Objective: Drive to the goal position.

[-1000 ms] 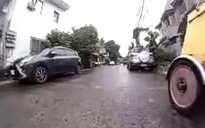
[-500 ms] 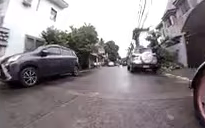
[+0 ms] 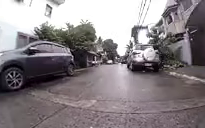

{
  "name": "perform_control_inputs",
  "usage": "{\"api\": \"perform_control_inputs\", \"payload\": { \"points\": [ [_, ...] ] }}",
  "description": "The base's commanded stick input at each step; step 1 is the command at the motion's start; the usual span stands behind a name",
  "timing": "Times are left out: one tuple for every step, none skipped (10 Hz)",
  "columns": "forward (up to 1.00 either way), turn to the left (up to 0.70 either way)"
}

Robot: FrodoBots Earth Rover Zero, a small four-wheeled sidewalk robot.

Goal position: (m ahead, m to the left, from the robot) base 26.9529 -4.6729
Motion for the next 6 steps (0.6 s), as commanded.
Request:
{"api": "perform_control_inputs", "payload": {
  "points": [
    [1.0,0.0],
    [1.0,0.0],
    [1.0,0.0],
    [1.0,0.0],
    [1.0,0.0],
    [1.0,0.0]
  ]
}}
